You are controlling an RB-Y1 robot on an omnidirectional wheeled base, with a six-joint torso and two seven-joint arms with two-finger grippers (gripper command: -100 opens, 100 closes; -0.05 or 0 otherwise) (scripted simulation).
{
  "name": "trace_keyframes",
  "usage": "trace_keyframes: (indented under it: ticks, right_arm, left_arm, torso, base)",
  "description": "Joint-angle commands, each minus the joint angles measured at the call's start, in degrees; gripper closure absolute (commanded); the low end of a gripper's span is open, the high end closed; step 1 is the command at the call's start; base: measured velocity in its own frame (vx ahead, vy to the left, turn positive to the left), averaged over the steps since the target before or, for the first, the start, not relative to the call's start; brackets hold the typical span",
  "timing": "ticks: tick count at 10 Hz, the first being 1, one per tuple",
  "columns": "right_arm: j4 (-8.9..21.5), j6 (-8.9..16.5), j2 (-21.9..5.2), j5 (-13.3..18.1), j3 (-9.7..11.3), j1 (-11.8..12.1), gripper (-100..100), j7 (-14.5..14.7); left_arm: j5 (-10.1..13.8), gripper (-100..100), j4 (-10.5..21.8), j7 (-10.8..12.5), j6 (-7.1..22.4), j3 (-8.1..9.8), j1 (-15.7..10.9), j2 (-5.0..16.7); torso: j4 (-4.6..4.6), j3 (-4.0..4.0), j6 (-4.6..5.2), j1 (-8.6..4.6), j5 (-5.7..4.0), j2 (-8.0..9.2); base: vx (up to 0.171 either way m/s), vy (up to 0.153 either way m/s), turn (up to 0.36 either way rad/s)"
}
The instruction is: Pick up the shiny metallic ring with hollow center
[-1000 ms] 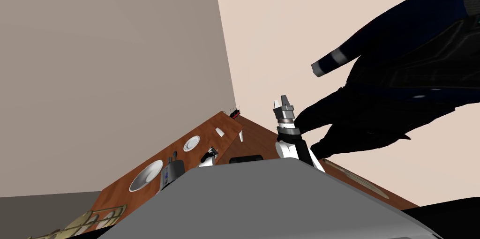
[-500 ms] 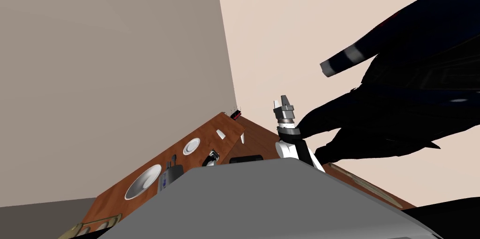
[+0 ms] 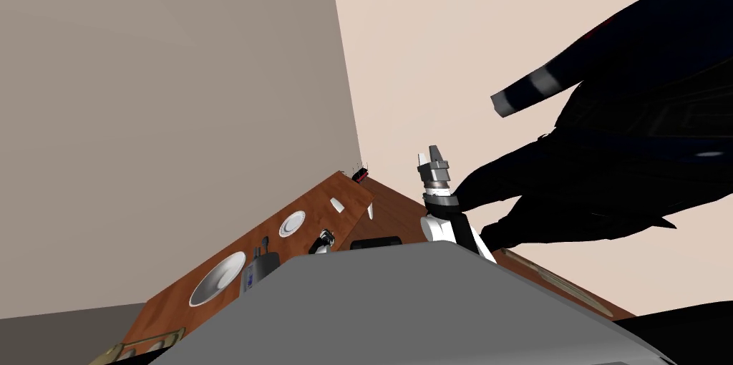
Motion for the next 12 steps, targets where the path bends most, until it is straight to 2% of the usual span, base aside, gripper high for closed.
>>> trace_keyframes:
  ticks: [1,2,5,7,8,10,11,12]
  right_arm:
    - [0.0,0.0,0.0,0.0,0.0,0.0,0,0.0]
    - [0.0,0.0,0.0,0.0,0.0,0.0,0,0.0]
    - [0.0,0.0,0.0,0.0,0.0,0.0,0,0.0]
    - [0.0,0.0,0.0,0.0,0.0,0.0,0,0.0]
    - [0.0,0.0,0.0,0.0,0.0,0.0,0,0.0]
    - [0.0,0.0,0.0,0.0,0.0,0.0,0,0.0]
    - [0.0,0.0,0.0,0.0,0.0,0.0,0,0.0]
    - [0.0,0.0,0.0,0.0,0.0,0.0,0,0.0]
  left_arm:
    - [0.0,0,0.0,0.0,0.0,0.0,0.0,0.0]
    - [0.2,100,-1.7,-0.4,1.8,0.59,0.2,0.4]
    - [0.5,100,-2.1,0.1,3.5,0.37,-0.8,1.5]
    - [0.5,100,-2.1,0.1,3.5,0.37,-0.8,1.5]
    - [1.0,100,-2.7,0.7,5.7,0.07,-2.2,2.9]
    - [1.1,100,-2.9,0.9,6.3,-0.01,-2.5,3.2]
    - [0.9,100,-4.2,-0.2,7.0,0.98,-1.8,2.9]
    - [1.0,0,-3.9,0.1,6.9,0.8,-1.9,2.9]
  torso:
    - [0.0,0.0,0.0,0.0,0.0,0.0]
    - [0.0,0.0,0.0,0.0,0.0,0.0]
    - [0.05,0.13,-0.01,-0.13,-0.02,0.23]
    - [0.04,0.14,-0.01,-0.11,-0.02,0.25]
    - [0.02,0.09,-0.01,-0.05,-0.01,0.15]
    - [0.06,0.21,0.0,-0.25,-0.05,0.39]
    - [0.04,0.17,0.01,-0.19,-0.04,0.31]
    - [0.02,0.09,0.01,-0.1,-0.03,0.16]
  base:
    - [0.0,0.0,0.0]
    - [-0.062,-0.032,-0.011]
    - [-0.064,-0.038,-0.007]
    - [-0.041,-0.018,-0.002]
    - [-0.081,-0.044,-0.021]
    - [-0.089,-0.055,-0.011]
    - [-0.023,-0.014,0.003]
    - [-0.006,-0.004,0.001]
